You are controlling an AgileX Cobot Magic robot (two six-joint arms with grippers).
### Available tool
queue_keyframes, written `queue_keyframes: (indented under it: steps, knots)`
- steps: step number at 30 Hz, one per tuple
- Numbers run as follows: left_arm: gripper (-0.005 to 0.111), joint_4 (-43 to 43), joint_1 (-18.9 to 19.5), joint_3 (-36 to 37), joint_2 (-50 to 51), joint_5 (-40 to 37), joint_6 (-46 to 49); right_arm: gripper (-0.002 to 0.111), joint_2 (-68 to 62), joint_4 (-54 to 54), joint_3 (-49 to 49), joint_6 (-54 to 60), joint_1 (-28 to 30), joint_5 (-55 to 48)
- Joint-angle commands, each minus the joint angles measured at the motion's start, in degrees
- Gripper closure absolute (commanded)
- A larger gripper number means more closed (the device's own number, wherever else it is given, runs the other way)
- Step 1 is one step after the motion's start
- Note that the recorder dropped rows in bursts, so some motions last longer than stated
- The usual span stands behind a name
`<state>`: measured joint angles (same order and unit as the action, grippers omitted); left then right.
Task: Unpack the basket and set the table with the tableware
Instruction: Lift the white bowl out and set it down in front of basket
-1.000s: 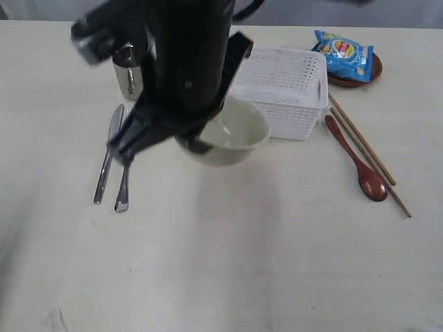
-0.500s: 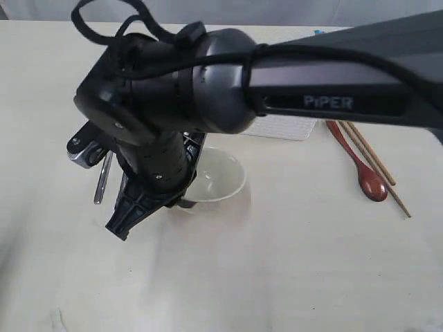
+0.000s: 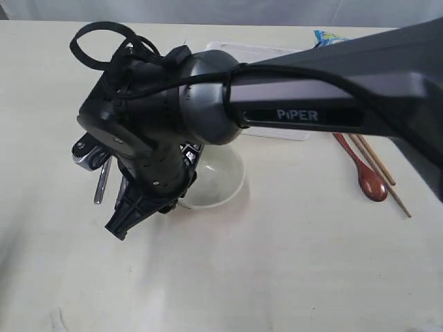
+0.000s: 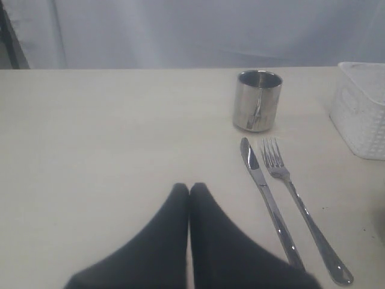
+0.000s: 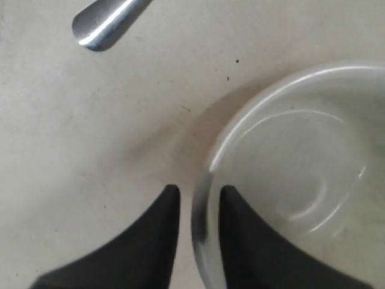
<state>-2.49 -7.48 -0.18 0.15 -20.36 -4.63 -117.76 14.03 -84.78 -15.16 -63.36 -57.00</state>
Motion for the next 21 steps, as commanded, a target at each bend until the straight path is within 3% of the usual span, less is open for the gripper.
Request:
queue_keyframes:
  steps: [1,3,12,17,21]
  knots:
    - [0.107,-0.52,0.11,0.18,-0.15,0.61,-0.24,0.066,1.74,-0.44,0.18,-0.04,-0.05,0.17]
    - [0.107,-0.52,0.11,0.18,-0.15,0.61,-0.24,0.061,2.6,0.38,0.09,-0.04,-0.05,0.04]
    - [0.107,-0.52,0.11,0.18,-0.15,0.61,-0.24,0.062,11.62,6.11,-1.09,-0.04,-0.05,-3.7]
    - [0.107,-0.52,0.11,0.18,-0.15,0.61,-0.24,0.062,16.66,7.08,-1.09,-0.04,3.62,-5.79]
    - [0.107,-0.52,0.11,0.18,-0.15,0.61,-0.24,0.062,19.19,7.08,-1.09,-0.28,9.9,-9.0]
